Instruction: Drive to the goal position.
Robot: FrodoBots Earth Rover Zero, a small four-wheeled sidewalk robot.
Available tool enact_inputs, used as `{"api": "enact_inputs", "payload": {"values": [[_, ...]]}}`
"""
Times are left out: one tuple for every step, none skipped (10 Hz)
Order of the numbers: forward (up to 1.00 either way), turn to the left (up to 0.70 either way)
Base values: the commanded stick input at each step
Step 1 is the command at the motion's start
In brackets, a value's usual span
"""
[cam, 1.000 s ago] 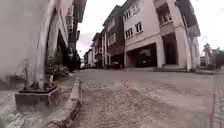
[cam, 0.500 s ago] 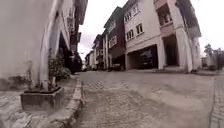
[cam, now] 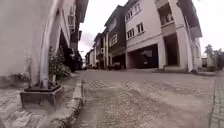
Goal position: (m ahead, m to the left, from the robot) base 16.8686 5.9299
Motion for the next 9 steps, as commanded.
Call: {"api": "enact_inputs", "payload": {"values": [[0.7,0.0],[0.7,0.0],[0.7,0.0],[0.7,0.0],[0.7,0.0],[0.7,0.0],[0.7,0.0],[0.7,0.0],[0.7,0.0]]}}
